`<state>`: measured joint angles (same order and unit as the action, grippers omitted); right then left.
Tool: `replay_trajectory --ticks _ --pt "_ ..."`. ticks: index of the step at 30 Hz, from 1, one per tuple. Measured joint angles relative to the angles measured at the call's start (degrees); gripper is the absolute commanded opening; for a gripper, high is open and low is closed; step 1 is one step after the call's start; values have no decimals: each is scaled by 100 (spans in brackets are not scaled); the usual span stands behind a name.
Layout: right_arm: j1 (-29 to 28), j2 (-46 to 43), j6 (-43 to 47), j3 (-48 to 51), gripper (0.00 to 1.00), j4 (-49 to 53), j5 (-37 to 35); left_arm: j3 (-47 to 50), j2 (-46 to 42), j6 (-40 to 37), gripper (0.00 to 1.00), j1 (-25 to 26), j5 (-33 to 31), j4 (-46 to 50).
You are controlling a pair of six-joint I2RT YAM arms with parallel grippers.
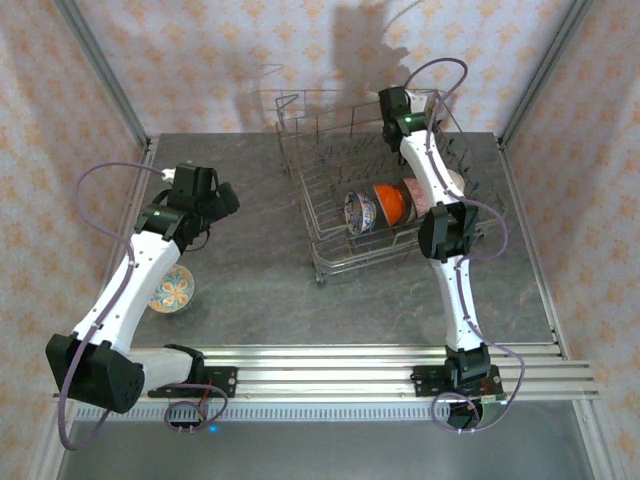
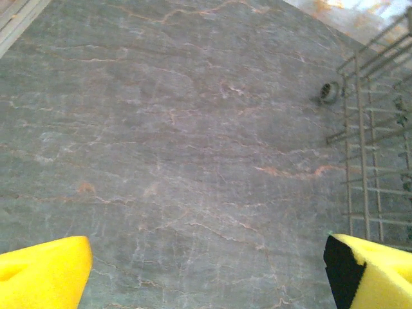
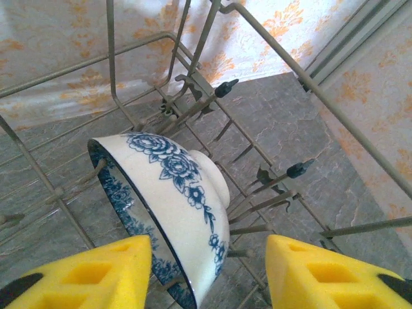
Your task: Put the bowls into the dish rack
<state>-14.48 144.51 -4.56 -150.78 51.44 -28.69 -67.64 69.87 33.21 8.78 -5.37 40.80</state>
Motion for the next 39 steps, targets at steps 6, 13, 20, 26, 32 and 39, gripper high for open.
replay_trajectory --ticks 6,13,20,26,32,39 --pt "-59 -365 44 2 58 240 -66 92 -15 330 97 -844 275 584" --pt "-562 -1394 -70 341 59 787 -162 367 -387 409 97 -1349 546 1248" --pt "-1495 -2608 -212 1926 58 1012 -105 734 -490 450 90 -1742 949 1626" --pt "-1475 -2815 -444 2673 58 1097 225 1071 -472 584 83 -1906 1176 1742" --pt "-1552 -3381 -509 3713 58 918 621 1086 -28 546 82 -1976 1276 1735" --pt "-1587 -3908 -507 4350 58 723 774 1276 190 420 75 -1980 1285 1687"
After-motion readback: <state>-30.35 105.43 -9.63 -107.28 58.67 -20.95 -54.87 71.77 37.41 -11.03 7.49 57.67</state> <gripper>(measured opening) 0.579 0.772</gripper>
